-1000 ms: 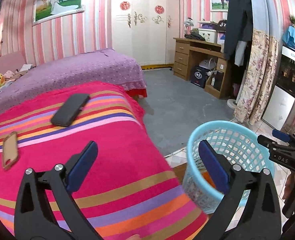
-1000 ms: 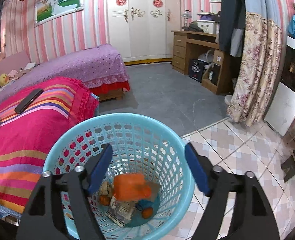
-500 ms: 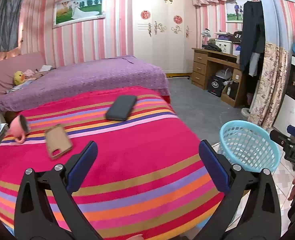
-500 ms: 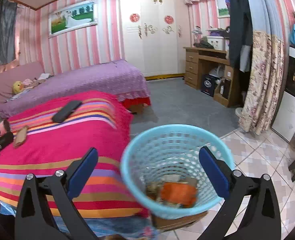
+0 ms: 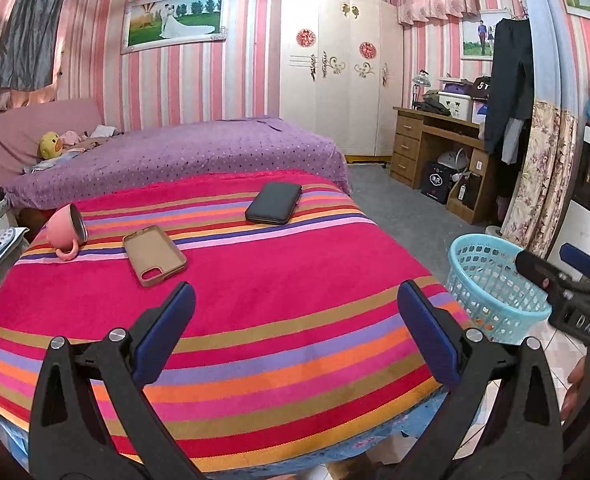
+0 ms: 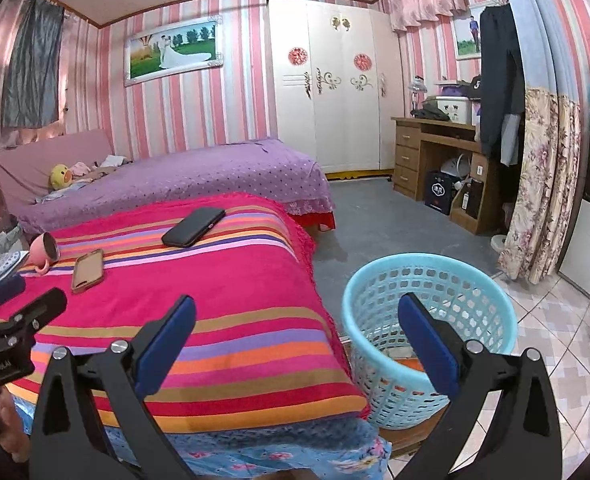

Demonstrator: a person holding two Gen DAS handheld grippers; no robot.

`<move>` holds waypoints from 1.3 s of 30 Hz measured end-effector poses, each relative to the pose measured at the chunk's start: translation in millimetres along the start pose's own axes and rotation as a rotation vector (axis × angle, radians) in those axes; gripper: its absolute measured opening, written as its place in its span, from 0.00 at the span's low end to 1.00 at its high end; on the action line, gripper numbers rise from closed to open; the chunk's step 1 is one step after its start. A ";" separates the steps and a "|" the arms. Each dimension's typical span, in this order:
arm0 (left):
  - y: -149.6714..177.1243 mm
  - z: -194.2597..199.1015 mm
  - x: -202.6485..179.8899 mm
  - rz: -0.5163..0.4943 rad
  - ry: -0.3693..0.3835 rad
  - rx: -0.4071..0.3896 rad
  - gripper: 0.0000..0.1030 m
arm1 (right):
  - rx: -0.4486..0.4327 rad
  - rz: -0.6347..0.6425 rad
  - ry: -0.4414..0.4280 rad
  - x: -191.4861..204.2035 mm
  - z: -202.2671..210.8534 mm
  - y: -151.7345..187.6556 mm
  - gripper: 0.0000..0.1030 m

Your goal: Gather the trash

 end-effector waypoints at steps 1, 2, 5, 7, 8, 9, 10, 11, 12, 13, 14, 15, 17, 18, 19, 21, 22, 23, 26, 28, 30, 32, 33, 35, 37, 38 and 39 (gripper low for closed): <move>0.5 -0.1 0.4 -0.004 -0.006 -0.005 0.95 | -0.002 0.014 0.009 3.5 -0.7 2.0 0.96; 1.4 -0.7 0.1 -0.007 -0.010 -0.007 0.95 | -0.004 0.022 0.013 4.7 -0.9 2.7 0.96; 4.2 -4.3 0.9 -0.015 -0.008 -0.003 0.95 | -0.015 0.044 0.024 10.1 0.3 3.5 0.96; 6.8 -6.5 0.7 -0.019 -0.009 0.000 0.95 | -0.024 0.052 0.029 11.1 1.5 3.7 0.96; 7.8 -7.4 0.8 -0.020 -0.010 0.002 0.95 | -0.025 0.054 0.029 11.0 1.6 3.9 0.96; 8.8 -8.3 1.2 -0.021 -0.010 0.004 0.95 | -0.028 0.055 0.027 11.5 1.9 4.5 0.96; 9.6 -9.3 1.5 -0.023 -0.008 0.005 0.95 | -0.031 0.056 0.026 11.5 2.0 4.6 0.96; 10.3 -9.6 2.2 -0.023 -0.007 0.003 0.95 | -0.034 0.057 0.024 11.3 2.2 5.0 0.96; 10.4 -9.6 3.0 -0.022 -0.010 -0.002 0.95 | -0.035 0.059 0.022 11.6 1.7 5.3 0.96; 10.1 -9.6 2.7 -0.022 -0.013 -0.006 0.95 | -0.033 0.060 0.020 11.7 0.7 5.9 0.96; 10.1 -9.6 3.4 -0.021 -0.018 -0.013 0.95 | -0.033 0.062 0.018 12.3 -0.5 6.0 0.96; 10.0 -9.6 4.0 -0.021 -0.024 -0.019 0.95 | -0.034 0.063 0.018 12.9 -0.8 5.8 0.96; 10.1 -8.2 5.2 -0.017 -0.024 -0.028 0.95 | -0.039 0.066 0.015 14.5 -1.0 5.6 0.96; 9.9 -7.3 5.9 -0.014 -0.022 -0.031 0.95 | -0.039 0.068 0.013 14.5 -1.1 5.5 0.96; 9.8 -6.8 6.4 -0.013 -0.020 -0.033 0.95 | -0.039 0.069 0.012 14.4 -0.1 5.2 0.96; 9.5 -6.3 7.2 -0.012 -0.021 -0.037 0.95 | -0.039 0.070 0.008 15.3 -0.6 5.1 0.96; 9.8 -6.5 8.1 -0.011 -0.026 -0.037 0.95 | -0.039 0.068 0.007 15.4 -1.1 4.7 0.96; 9.9 -6.3 8.9 -0.008 -0.027 -0.037 0.95 | -0.039 0.068 0.005 15.5 -1.1 4.5 0.96; 9.6 -6.8 11.6 0.003 -0.031 -0.037 0.95 | -0.039 0.070 0.000 16.3 -1.3 4.5 0.96; 9.6 -6.5 13.2 0.007 -0.037 -0.039 0.95 | -0.041 0.071 -0.003 17.5 -1.4 4.5 0.96; 8.9 -6.6 14.9 0.012 -0.038 -0.039 0.95 | -0.044 0.072 -0.005 18.6 -1.3 4.5 0.96; 8.7 -5.8 15.8 0.015 -0.041 -0.042 0.95 | -0.045 0.072 -0.005 19.0 -1.0 4.6 0.96; 8.9 -5.3 16.4 0.016 -0.043 -0.045 0.95 | -0.045 0.072 -0.005 19.1 -1.1 4.7 0.96; 8.7 -5.1 16.8 0.017 -0.042 -0.046 0.95 | -0.045 0.073 -0.006 19.3 -1.0 4.7 0.96; 8.7 -5.0 16.6 0.015 -0.045 -0.047 0.95 | -0.045 0.076 -0.007 20.6 -1.1 4.7 0.96; 8.7 -5.1 16.7 0.016 -0.046 -0.047 0.95 | -0.045 0.078 -0.007 21.6 -1.0 4.4 0.96; 8.6 -5.2 17.2 0.015 -0.047 -0.046 0.95 | -0.046 0.080 -0.008 22.4 -0.8 4.1 0.96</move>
Point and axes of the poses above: each gripper's, at about its wrist camera, not at the fingertips, and z roughly against the way its jaws point, x to its left, y to its underside, the point moved 2 cm from there along -z, roughly the way its jaws point, and after that the axes turned 7 degrees about -y, right-handed, at the moved point
